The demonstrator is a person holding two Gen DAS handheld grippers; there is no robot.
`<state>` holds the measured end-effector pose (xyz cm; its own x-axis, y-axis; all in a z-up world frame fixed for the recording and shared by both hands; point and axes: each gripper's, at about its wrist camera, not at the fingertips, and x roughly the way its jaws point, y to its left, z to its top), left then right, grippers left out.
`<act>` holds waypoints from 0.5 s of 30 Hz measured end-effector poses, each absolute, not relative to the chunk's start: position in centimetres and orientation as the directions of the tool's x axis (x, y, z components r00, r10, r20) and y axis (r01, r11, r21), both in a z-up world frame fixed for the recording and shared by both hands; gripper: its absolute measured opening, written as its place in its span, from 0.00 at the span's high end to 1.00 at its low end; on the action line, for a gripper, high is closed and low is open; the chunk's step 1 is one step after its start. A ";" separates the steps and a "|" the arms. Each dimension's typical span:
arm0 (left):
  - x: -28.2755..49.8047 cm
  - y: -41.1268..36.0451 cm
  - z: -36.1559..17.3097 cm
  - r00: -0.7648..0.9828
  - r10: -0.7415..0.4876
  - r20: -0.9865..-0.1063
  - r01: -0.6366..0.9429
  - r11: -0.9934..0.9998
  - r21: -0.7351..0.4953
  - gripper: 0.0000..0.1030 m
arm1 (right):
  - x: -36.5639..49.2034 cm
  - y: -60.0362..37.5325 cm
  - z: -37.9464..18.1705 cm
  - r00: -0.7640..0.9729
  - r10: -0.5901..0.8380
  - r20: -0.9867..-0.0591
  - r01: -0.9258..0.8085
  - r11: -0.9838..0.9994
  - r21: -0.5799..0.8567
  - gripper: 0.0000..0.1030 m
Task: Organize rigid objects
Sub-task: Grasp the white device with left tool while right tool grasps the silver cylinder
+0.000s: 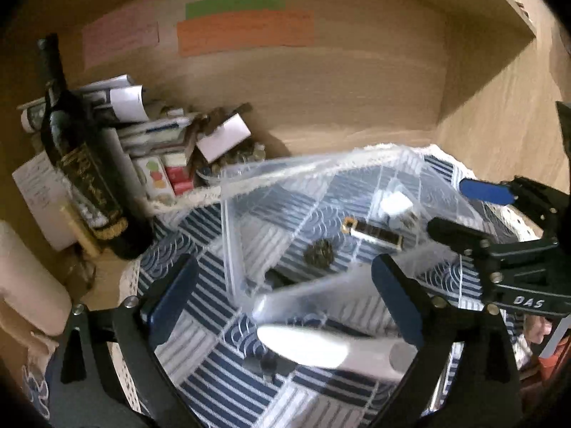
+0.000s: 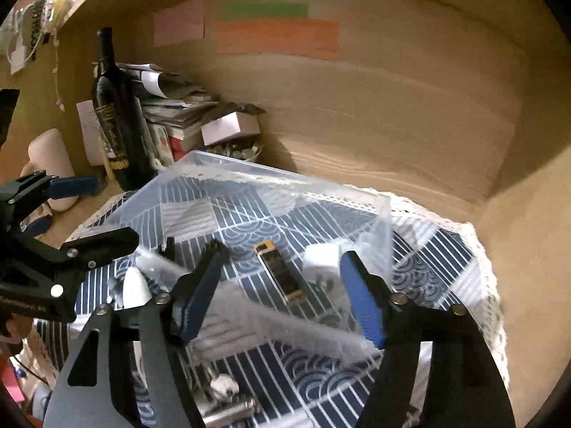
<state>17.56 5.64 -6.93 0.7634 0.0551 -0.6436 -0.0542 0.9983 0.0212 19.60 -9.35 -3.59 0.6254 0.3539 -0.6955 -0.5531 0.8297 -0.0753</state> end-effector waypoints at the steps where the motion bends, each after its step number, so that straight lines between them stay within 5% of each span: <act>1: 17.2 5.4 -7.3 0.758 0.049 -0.650 -0.049 0.999 0.018 0.04 | 19.1 -9.6 -3.6 0.626 0.349 -0.697 -0.550 0.831 -0.078 0.32; 10: 17.5 0.5 -12.7 0.663 -0.005 -0.748 0.040 0.999 0.029 0.04 | 14.8 -12.4 -6.6 0.586 0.301 -0.752 -0.517 0.854 -0.061 0.31; 15: 16.7 -0.6 -13.3 0.678 0.050 -0.733 0.042 0.993 0.107 0.04 | 13.4 -12.4 -8.1 0.546 0.309 -0.779 -0.525 0.851 -0.031 0.31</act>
